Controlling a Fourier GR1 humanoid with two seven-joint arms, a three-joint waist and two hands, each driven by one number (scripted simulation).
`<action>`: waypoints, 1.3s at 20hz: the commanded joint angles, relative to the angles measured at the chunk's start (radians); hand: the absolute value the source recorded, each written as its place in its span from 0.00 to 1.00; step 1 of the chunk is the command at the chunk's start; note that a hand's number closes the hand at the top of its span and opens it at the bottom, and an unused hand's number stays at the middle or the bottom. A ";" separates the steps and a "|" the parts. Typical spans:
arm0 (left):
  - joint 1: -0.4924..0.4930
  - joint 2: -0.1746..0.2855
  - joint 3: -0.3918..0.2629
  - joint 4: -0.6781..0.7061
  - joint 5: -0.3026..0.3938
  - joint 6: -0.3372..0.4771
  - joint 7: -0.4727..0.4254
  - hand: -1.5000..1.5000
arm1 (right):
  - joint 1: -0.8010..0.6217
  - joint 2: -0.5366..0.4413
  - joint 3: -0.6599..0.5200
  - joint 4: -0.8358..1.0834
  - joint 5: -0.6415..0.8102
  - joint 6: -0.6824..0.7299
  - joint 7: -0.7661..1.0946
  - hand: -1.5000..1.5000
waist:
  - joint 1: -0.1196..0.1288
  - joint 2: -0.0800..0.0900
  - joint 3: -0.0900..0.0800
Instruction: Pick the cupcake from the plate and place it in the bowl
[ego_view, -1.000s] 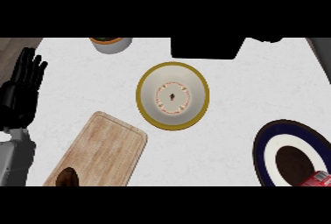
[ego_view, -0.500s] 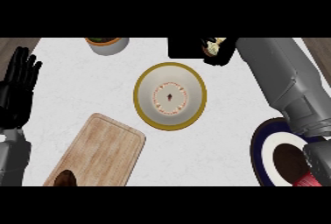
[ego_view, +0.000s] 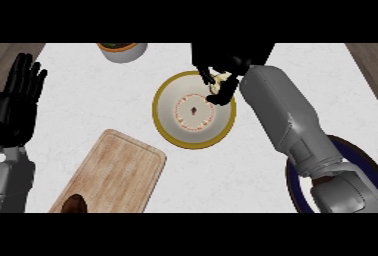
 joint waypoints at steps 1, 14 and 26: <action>-0.023 0.010 0.003 0.002 0.005 -0.008 0.019 0.50 | 0.030 0.050 -0.025 0.055 -0.014 -0.030 0.075 0.00 | 0.015 0.007 0.000; 0.023 -0.002 0.005 -0.032 0.009 -0.019 -0.005 0.50 | 0.037 0.078 -0.295 0.061 -0.315 -0.085 0.001 0.00 | 0.029 0.009 0.001; -0.070 -0.024 -0.046 -0.036 -0.012 -0.010 0.030 0.50 | 0.032 -0.253 -0.467 0.152 -0.452 0.064 -0.003 0.00 | 0.076 0.043 0.004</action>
